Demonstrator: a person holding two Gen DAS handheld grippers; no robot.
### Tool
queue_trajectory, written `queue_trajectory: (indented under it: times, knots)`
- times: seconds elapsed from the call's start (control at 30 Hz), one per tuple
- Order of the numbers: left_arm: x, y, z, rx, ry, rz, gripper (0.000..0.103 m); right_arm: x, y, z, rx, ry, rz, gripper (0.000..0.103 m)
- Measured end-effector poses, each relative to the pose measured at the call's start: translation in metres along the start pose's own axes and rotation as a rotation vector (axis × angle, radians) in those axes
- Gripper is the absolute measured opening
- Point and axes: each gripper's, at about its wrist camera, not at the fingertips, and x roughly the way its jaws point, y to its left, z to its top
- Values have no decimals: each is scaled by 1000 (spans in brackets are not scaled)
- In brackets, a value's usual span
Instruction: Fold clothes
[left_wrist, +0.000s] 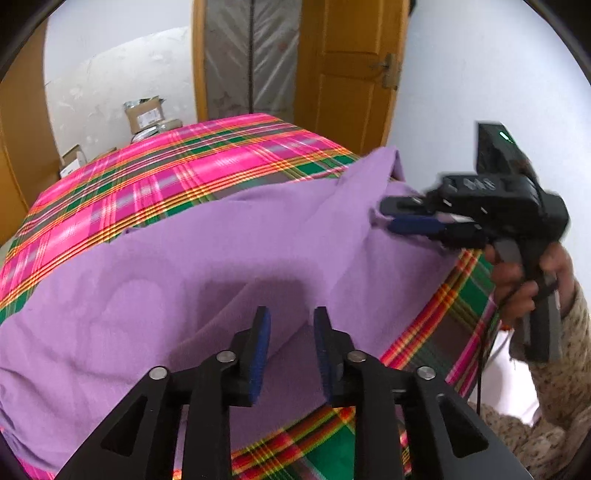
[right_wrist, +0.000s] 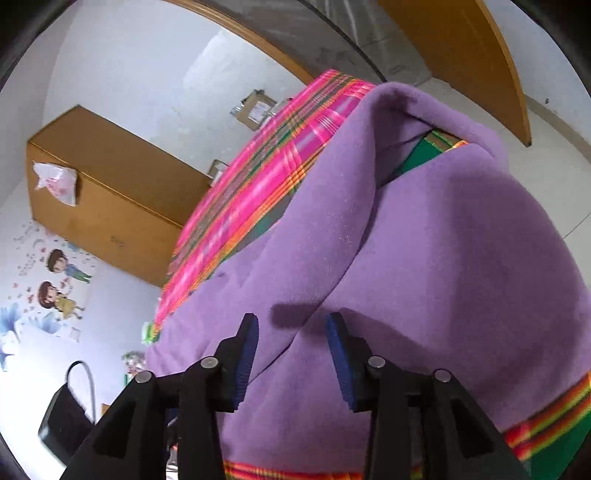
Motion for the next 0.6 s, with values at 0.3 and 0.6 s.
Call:
queue_trajectory:
  times: [0.3,0.6]
  knots:
    - [15,-3,-11,57,42,64,28,17,15,9,-11,-43,-32,5]
    - [22,-7,-10,87,28,119,28,-13,27,13,63,-106,85,5]
